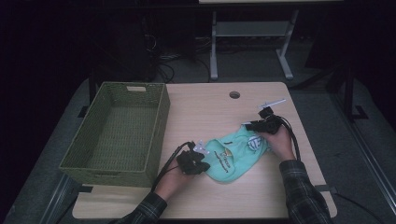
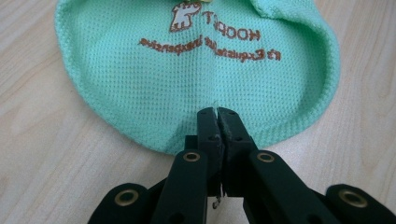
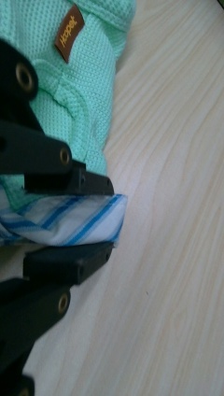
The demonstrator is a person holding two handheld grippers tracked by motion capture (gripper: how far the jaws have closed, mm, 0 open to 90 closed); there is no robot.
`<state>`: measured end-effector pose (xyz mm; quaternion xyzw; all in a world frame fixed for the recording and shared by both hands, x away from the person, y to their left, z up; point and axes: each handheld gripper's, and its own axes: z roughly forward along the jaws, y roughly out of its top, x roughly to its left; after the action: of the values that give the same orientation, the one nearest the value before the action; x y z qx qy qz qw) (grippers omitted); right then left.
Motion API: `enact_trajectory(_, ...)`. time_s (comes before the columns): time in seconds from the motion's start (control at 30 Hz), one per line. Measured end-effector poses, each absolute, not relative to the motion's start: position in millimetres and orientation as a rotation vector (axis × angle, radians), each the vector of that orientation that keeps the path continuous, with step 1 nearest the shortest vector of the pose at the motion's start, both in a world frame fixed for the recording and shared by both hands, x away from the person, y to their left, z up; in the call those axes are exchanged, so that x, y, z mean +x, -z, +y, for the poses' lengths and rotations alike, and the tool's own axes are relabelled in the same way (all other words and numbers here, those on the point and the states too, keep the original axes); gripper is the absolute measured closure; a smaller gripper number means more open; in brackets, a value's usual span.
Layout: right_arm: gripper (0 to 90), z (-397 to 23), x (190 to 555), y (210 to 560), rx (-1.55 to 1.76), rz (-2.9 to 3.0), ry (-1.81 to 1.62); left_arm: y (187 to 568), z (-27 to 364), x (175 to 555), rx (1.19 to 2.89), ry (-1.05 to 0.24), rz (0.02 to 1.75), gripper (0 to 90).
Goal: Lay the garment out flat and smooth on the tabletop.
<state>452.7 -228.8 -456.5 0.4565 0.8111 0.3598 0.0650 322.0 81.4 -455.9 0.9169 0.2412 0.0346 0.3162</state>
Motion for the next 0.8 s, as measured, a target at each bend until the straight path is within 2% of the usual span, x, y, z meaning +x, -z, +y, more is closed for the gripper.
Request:
enact_trajectory(0.03, 80.1, -228, 452, 456, 1.356, 2.457, -1.077, 456, 81, 322, 2.416, -0.09, 0.634, 87.9)
enact_trajectory(0.13, 83.6, -228, 451, 455, 1.345, 2.454, -1.066, 456, 81, 322, 2.417, -0.089, 0.634, 87.9)
enact_trajectory(0.5, 84.8, -241, 454, 451, 1.357, 2.33, -1.003, 455, 81, 322, 2.429, -0.093, 0.622, 88.0)
enact_trajectory(0.57, 81.8, -244, 455, 458, 1.38, 2.329, -0.986, 456, 80, 321, 2.421, -0.095, 0.623, 87.9)
enact_trajectory(0.63, 73.6, -245, 453, 456, 1.373, 2.312, -1.004, 456, 80, 321, 2.42, -0.096, 0.623, 87.9)
enact_trajectory(0.8, 69.5, -245, 441, 443, 1.328, 2.283, -1.049, 456, 80, 322, 2.417, -0.092, 0.626, 88.0)
